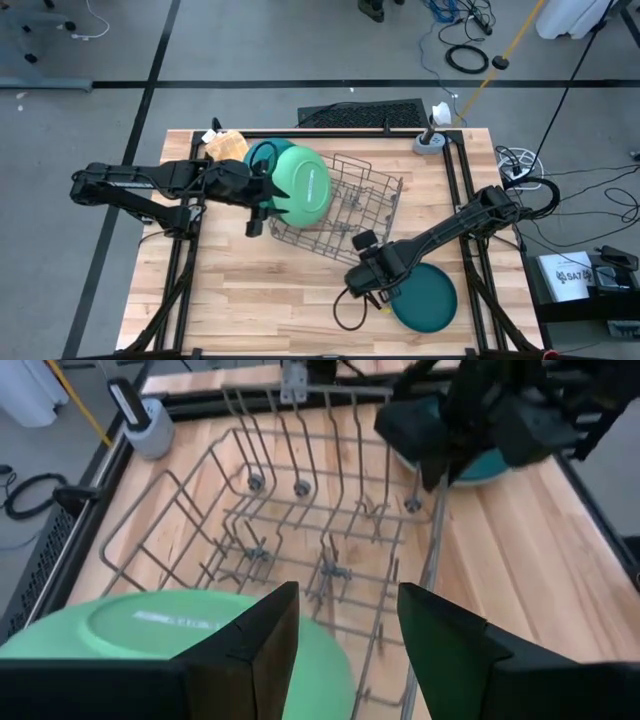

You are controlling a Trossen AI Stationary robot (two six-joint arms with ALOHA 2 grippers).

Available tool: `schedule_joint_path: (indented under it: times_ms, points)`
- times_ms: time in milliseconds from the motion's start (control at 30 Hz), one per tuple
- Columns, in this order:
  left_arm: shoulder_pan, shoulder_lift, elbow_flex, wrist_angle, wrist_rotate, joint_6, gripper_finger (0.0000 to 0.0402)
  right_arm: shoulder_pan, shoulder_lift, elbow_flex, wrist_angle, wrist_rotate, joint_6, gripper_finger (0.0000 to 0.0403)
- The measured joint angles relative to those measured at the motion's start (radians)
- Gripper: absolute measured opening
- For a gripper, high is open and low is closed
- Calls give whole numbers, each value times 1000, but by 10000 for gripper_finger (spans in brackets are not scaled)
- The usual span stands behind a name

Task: Sort dishes
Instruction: Adjust the dishwasher

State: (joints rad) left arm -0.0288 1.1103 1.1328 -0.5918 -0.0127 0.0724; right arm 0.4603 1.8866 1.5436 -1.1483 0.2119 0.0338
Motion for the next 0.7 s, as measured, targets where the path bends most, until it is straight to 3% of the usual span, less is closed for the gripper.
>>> schedule_joint_path:
  times_ms: [400, 700]
  points:
    - [0, 0, 0, 38, 7, -16, 182, -27, 0, 91, 127, 57, 24, 148]
    - [0, 0, 0, 38, 7, -42, 182, -120, 8, 95, 336, 51, 233, 159]
